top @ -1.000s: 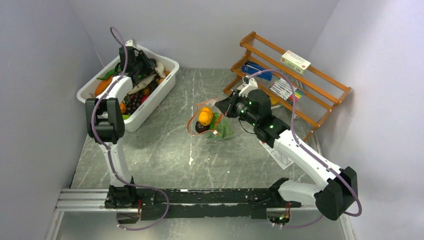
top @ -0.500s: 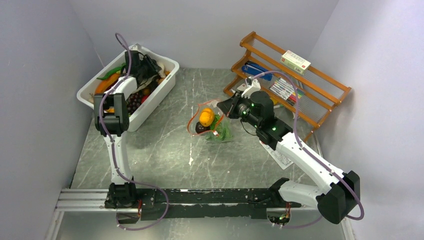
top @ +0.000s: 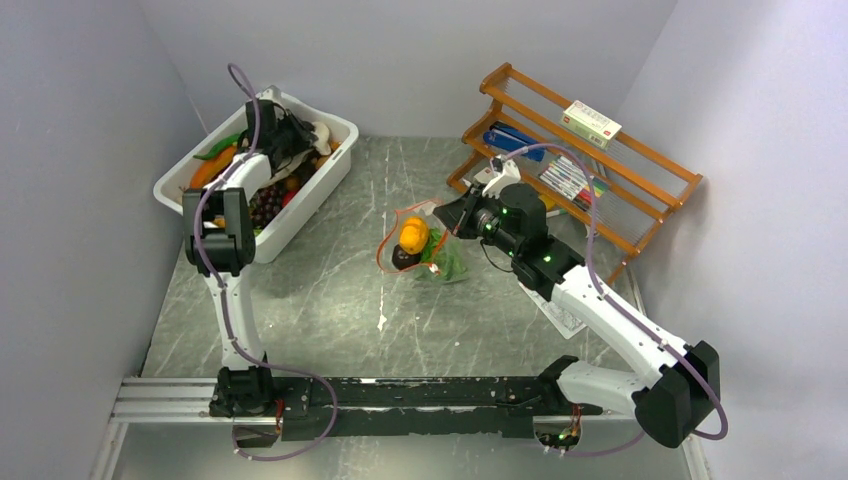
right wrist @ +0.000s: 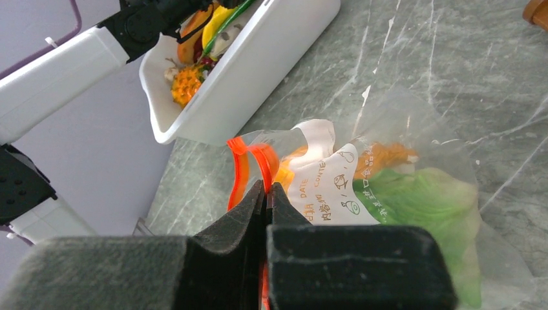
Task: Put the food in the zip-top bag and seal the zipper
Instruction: Pick up the fake vegetable from the bin.
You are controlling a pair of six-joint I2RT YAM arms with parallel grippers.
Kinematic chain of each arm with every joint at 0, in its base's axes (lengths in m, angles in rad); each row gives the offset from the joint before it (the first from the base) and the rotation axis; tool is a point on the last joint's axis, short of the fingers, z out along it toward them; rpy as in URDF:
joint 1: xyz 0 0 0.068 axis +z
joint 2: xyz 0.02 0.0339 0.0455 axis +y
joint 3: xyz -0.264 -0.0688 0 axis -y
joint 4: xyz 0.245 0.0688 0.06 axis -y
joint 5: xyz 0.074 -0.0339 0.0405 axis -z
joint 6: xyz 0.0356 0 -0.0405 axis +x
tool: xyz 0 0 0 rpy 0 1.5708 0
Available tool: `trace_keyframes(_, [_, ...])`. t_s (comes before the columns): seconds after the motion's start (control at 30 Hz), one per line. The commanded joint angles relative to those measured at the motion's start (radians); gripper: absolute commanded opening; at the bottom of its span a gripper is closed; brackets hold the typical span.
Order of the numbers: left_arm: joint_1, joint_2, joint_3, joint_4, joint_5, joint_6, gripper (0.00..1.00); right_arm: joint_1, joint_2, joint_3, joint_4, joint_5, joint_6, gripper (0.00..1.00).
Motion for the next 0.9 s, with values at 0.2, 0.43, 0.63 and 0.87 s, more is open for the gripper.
trace_keyframes(0.2, [0.004,-0.193,-0.077,-0.006,-0.013,0.094,0.07,0.002,-0.016,-0.012,0.059,-0.013,0.018,0.0])
trace_keyframes(0.43, [0.006,-0.297,-0.169,-0.001,-0.018,0.112,0.07,0.003,-0.011,-0.004,0.056,-0.009,0.006,0.0])
trace_keyframes(0.63, [0.006,-0.401,-0.244,-0.049,0.027,0.13,0.07,0.002,-0.017,-0.031,0.074,0.014,0.022,0.0])
trace_keyframes(0.87, [0.006,-0.564,-0.334,-0.145,0.17,0.131,0.07,0.0,-0.005,-0.03,0.093,0.044,0.057,0.0])
